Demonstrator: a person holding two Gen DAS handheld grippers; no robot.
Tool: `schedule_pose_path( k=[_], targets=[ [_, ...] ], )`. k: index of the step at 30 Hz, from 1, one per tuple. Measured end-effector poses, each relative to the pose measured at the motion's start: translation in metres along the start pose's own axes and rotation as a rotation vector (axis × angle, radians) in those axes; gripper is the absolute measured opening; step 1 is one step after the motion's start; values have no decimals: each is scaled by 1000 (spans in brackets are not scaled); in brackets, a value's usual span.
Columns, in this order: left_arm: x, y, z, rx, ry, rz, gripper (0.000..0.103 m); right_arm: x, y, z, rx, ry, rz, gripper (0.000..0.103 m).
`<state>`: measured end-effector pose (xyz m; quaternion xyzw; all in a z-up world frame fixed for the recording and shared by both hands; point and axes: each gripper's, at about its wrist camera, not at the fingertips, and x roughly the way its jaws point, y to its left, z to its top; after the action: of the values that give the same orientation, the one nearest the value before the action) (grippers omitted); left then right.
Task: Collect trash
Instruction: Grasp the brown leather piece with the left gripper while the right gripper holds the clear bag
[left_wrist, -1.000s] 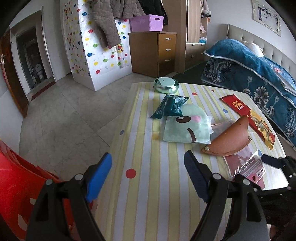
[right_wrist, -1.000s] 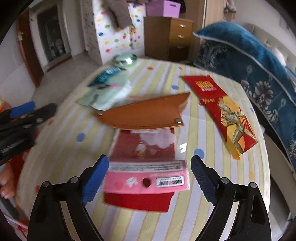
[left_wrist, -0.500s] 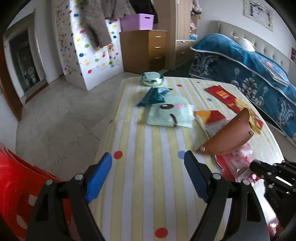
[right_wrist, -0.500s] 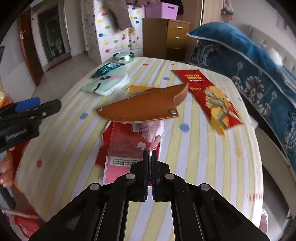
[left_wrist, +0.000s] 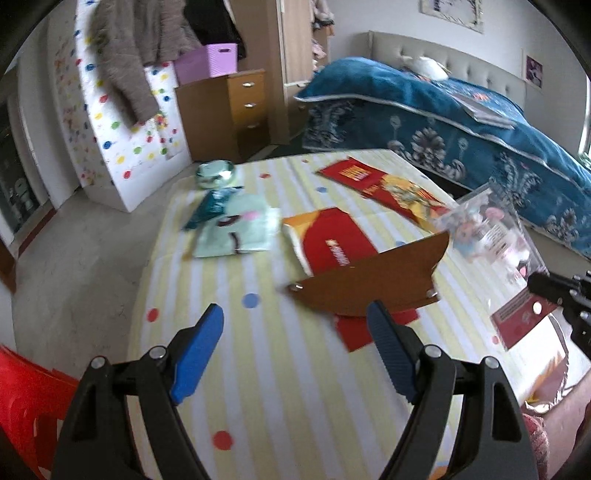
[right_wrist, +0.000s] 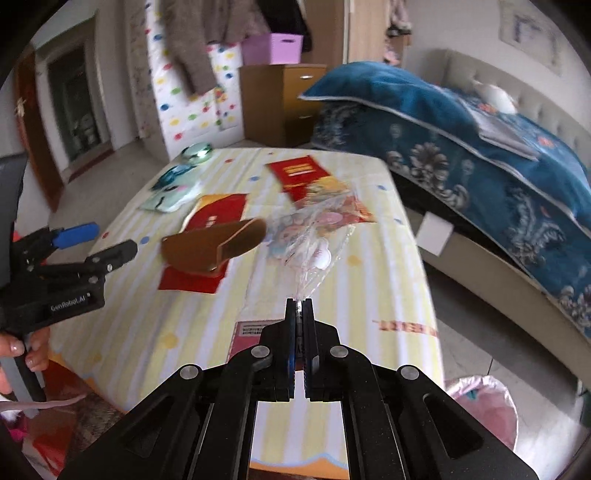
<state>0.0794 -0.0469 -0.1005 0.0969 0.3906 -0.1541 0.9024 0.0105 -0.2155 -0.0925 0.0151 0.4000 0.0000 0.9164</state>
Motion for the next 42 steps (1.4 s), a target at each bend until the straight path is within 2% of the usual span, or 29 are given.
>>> schedule_pose_path(
  k=[2, 9, 12, 15, 21, 27, 29, 33, 38, 40, 42],
  targets=[
    [3, -9, 1, 8, 12, -10, 85, -5, -7, -1, 18, -10, -17, 3],
    [21, -54, 6, 72, 42, -47, 85, -12, -36, -3, 60, -28, -24, 3],
    [33, -76, 9, 126, 64, -40, 85, -13, -45, -3, 71, -28, -22, 3],
    [50, -84, 10, 146, 115, 10, 85, -12, -49, -3, 78, -22, -24, 4],
    [49, -47, 3, 11, 158, 15, 85, -13, -50, -5, 83, -18, -14, 4],
    [29, 1, -16, -73, 185, 91, 83, -13, -42, -7, 76, -21, 11, 4],
    [24, 18, -21, -98, 198, 158, 82, -13, -38, -7, 70, -23, 19, 4],
    [12, 35, -23, -143, 188, 192, 82, -16, -30, -7, 56, -28, 33, 4],
    [-12, 30, -18, -222, 104, 69, 82, -19, -25, -6, 46, -33, 31, 4],
    [-17, 19, -13, -214, 73, 19, 82, -20, -25, -6, 47, -35, 32, 4],
    [-10, 7, -9, -185, 83, 5, 82, -21, -25, -6, 48, -36, 33, 4]
  ],
)
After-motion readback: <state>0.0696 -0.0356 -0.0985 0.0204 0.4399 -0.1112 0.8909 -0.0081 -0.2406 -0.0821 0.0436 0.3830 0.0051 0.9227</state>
